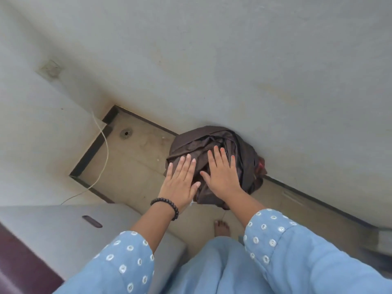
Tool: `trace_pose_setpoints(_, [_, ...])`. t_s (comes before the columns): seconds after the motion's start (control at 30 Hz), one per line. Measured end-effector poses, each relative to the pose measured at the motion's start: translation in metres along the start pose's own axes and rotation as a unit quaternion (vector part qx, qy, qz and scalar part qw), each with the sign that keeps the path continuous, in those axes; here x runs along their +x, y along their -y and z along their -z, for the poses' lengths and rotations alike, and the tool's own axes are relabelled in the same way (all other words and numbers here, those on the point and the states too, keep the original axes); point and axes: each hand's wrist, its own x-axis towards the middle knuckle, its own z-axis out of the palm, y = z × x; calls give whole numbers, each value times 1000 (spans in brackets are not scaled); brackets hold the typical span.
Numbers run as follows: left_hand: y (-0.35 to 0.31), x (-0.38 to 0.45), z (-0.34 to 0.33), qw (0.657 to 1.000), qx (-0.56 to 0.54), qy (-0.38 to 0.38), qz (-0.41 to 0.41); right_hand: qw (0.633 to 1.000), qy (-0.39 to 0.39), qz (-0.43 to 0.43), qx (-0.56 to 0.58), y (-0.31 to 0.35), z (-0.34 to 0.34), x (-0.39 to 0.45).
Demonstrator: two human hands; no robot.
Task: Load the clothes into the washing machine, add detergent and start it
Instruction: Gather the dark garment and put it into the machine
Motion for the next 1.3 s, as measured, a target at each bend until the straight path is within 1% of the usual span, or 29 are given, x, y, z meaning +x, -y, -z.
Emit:
trace_pose_setpoints(0.03, [-2,3,-1,1000,-2,0,-5,1000,0,-11,2,-5,-3,0])
trace_pose_setpoints(0.07, [-4,4,1,1000,-2,-17,-9,1000,-1,-20,3,-7,-3,0])
trace_pose_setpoints(0.13, [-10,20,-7,1000,-9,14,-22,998,28,-58,26,-22,-16,6])
trace_pose_setpoints(0.2, [-8,18,-11,1000,-5,8,-25,996,30,-79,38,-26,-23,3])
trace_pose_setpoints(0.37, [-4,33,-28,999,-8,38,-29,978,94,-165,88,-50,-44,17])
trace_pose_setpoints(0.53, [2,42,-37,998,-27,57,-24,963,126,-203,125,-65,-54,34])
trace_pose_setpoints(0.73, [7,52,-46,997,-41,61,-10,950,143,-232,153,-78,-60,52])
trace_pose_setpoints(1.03, [8,69,-47,996,-36,80,8,950,143,-223,164,-84,-69,69])
trace_pose_setpoints(1.1, [8,72,-45,996,-38,83,7,949,129,-229,172,-84,-70,71])
trace_pose_setpoints(1.17, [7,74,-44,996,-37,83,5,949,91,-236,191,-84,-69,75])
trace_pose_setpoints(1.23, [7,75,-43,996,-41,84,4,931,51,-258,252,-85,-67,79])
trace_pose_setpoints(1.3, [7,75,-43,995,-41,86,6,887,28,-300,349,-84,-62,81])
